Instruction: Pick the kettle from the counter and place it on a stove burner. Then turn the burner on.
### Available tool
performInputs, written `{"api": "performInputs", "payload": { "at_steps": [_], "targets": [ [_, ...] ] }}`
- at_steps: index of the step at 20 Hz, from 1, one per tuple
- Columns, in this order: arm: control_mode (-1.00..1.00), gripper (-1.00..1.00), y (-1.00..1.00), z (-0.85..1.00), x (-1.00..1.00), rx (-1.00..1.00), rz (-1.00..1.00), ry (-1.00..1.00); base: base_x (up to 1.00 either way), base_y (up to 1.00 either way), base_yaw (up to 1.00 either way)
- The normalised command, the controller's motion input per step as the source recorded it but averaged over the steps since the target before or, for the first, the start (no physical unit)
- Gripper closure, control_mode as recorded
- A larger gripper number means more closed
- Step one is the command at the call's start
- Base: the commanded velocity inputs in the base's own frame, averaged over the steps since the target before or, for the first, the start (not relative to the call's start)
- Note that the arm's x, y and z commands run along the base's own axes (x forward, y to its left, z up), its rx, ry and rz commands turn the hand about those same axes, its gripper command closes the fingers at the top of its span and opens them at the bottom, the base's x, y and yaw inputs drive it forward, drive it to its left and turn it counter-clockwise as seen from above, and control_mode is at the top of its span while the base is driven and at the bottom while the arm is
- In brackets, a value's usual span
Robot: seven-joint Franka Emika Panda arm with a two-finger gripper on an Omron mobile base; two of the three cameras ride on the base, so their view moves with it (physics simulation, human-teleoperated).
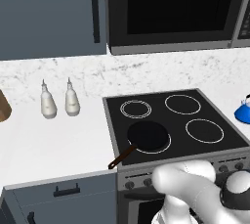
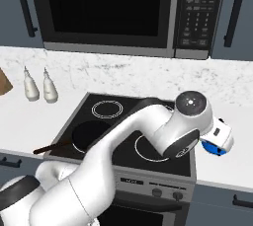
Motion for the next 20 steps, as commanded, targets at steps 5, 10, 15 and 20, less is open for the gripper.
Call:
{"api": "performInputs", "payload": {
  "at_steps": [5, 10, 15, 20],
  "targets": [
    [-1.0, -1.0, -0.43, -0.19, 0.72, 0.0, 0.13, 0.12, 0.0, 0.0, 0.0],
    [-1.0, -1.0, -0.3, -0.21, 0.5, 0.0, 0.1, 0.05, 0.0, 0.0, 0.0],
    [-1.0, -1.0, -0.08, -0.39, 0.25, 0.0, 0.08, 0.0, 0.0, 0.0, 0.0],
    [-1.0, -1.0, -0.05, -0.31, 0.24, 0.0, 0.06, 0.0, 0.0, 0.0, 0.0]
  ]
}}
